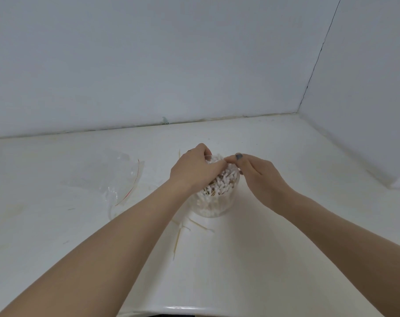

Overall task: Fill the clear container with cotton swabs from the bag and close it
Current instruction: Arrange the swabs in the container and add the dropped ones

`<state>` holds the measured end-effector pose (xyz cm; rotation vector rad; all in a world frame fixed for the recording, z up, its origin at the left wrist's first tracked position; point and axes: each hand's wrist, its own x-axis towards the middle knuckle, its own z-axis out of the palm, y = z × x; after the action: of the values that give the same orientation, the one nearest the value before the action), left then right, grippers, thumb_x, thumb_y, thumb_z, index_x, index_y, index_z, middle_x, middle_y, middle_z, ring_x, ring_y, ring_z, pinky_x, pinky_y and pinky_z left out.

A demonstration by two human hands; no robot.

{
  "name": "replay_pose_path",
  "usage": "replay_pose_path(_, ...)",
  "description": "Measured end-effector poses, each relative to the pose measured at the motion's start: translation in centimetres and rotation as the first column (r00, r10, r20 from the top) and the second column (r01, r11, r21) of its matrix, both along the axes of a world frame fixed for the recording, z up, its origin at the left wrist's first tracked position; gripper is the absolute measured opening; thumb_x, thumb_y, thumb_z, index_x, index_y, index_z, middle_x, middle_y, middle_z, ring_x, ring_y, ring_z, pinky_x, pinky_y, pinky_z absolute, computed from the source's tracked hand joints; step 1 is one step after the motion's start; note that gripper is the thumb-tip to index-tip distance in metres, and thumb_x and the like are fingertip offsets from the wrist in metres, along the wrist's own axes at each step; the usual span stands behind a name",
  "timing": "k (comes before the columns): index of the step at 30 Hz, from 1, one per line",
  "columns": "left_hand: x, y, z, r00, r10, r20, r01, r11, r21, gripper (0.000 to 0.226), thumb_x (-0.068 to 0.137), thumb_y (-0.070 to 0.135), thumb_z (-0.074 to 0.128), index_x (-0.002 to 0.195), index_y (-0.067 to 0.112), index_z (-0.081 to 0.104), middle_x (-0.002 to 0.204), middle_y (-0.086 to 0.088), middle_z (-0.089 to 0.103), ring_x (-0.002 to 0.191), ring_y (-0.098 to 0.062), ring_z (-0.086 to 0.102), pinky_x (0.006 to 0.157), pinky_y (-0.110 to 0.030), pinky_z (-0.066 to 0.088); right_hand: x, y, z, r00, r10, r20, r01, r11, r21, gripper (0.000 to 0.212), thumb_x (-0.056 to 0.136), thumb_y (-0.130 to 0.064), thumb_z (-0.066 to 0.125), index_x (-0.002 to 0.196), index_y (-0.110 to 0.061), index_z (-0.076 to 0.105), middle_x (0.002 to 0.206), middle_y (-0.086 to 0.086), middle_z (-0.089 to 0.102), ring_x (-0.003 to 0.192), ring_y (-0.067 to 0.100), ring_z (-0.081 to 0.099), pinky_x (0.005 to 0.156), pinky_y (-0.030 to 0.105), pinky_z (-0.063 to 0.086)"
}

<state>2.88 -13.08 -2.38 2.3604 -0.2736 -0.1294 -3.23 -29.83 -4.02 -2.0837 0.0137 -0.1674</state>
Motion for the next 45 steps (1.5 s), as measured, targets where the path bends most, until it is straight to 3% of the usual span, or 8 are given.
replay_pose_path(3, 0.2, 0.0, -0.1, 1.0, 0.008, 0.004, -0.008, 1.0, -0.025, 0.026, 0.092, 0.043, 0.06, 0.11, 0.024, 0.059, 0.109, 0.012, 0.064, 0.106, -0.015, 0.062, 0.095, -0.04, 0.053, 0.5, 0.1, 0.0, 0.998, 0.014, -0.063, -0.005, 0.99, 0.139, 0.049, 0.107, -0.047, 0.029, 0.115, -0.03, 0.075, 0.116, -0.012, 0.073, 0.113, 0.006, 0.065, 0.107, 0.034, 0.046)
replay_pose_path(8, 0.4, 0.3, 0.9, 0.996, 0.0, -0.093, -0.014, 0.988, -0.154, 0.025, 0.091, 0.034, 0.062, 0.108, 0.016, 0.062, 0.105, 0.005, 0.066, 0.089, -0.011, 0.062, 0.071, -0.028, 0.049, -0.2, 0.9, 0.2, 0.998, 0.033, -0.052, -0.029, 0.997, 0.078, 0.044, 0.108, -0.043, 0.03, 0.122, -0.029, 0.07, 0.122, -0.015, 0.069, 0.118, 0.002, 0.06, 0.108, 0.03, 0.045)
replay_pose_path(12, 0.8, 0.8, 2.0, 0.96, 0.013, -0.281, -0.099, 0.951, -0.293, 0.021, 0.097, 0.029, 0.049, 0.107, 0.014, 0.06, 0.113, -0.001, 0.066, 0.103, -0.021, 0.062, 0.082, -0.034, 0.045, -0.4, 1.2, 0.1, 0.996, -0.037, 0.078, 0.033, 0.998, 0.055, 0.038, 0.108, -0.035, 0.032, 0.128, -0.031, 0.064, 0.128, -0.02, 0.063, 0.122, -0.002, 0.054, 0.107, 0.027, 0.042)
replay_pose_path(15, 0.9, 1.2, 2.0, 0.957, 0.034, -0.288, -0.139, 0.926, -0.351, 0.022, 0.096, 0.02, 0.045, 0.11, 0.011, 0.061, 0.112, -0.001, 0.067, 0.099, -0.018, 0.063, 0.076, -0.031, 0.043, -0.4, 1.3, 0.3, 0.992, -0.055, 0.111, 0.052, 0.998, 0.032, 0.036, 0.108, -0.031, 0.035, 0.115, -0.026, 0.07, 0.121, -0.021, 0.061, 0.113, -0.015, 0.051, 0.094, 0.009, 0.036)
replay_pose_path(17, 0.6, 1.6, 1.7, 0.994, -0.012, -0.105, -0.016, 0.966, -0.259, 0.011, 0.094, 0.016, 0.049, 0.1, 0.012, 0.059, 0.096, -0.001, 0.061, 0.084, -0.017, 0.056, 0.071, -0.029, 0.041, -0.6, 1.3, 0.4, 0.997, -0.011, 0.081, 0.011, 1.0, 0.005, 0.038, 0.108, -0.029, 0.034, 0.11, -0.023, 0.072, 0.121, -0.024, 0.059, 0.108, -0.023, 0.047, 0.085, -0.003, 0.03)
replay_pose_path(20, 0.2, 1.9, 1.7, 0.974, -0.177, 0.139, 0.188, 0.979, -0.073, 0.014, 0.091, 0.013, 0.057, 0.085, 0.023, 0.064, 0.105, 0.0, 0.057, 0.098, -0.016, 0.057, 0.079, -0.023, 0.044, -0.8, 1.3, 0.4, 0.997, -0.014, 0.08, 0.013, 1.0, 0.008, 0.037, 0.108, -0.03, 0.035, 0.118, -0.025, 0.07, 0.121, -0.022, 0.063, 0.108, -0.021, 0.05, 0.083, -0.002, 0.034)
replay_pose_path(34, 1.0, 2.9, 4.6, 0.851, -0.525, -0.004, 0.502, 0.812, 0.296, 0.024, 0.086, 0.02, 0.073, 0.103, 0.037, 0.074, 0.113, 0.005, 0.053, 0.106, -0.013, 0.055, 0.085, -0.026, 0.048, -1.4, 1.8, 0.8, 0.996, -0.077, 0.048, 0.072, 0.991, 0.112, 0.036, 0.108, -0.032, 0.034, 0.125, -0.027, 0.066, 0.119, -0.018, 0.067, 0.112, -0.005, 0.058, 0.087, 0.015, 0.041)
replay_pose_path(45, 1.7, 3.3, 4.9, 0.838, -0.539, 0.089, 0.472, 0.796, 0.38, 0.014, 0.084, 0.017, 0.074, 0.093, 0.025, 0.069, 0.105, 0.006, 0.057, 0.101, -0.014, 0.055, 0.079, -0.022, 0.044, -1.2, 1.9, 1.1, 0.994, -0.098, 0.054, 0.091, 0.989, 0.115, 0.038, 0.107, -0.036, 0.035, 0.129, -0.026, 0.064, 0.126, -0.019, 0.064, 0.121, 0.002, 0.056, 0.11, 0.036, 0.043)
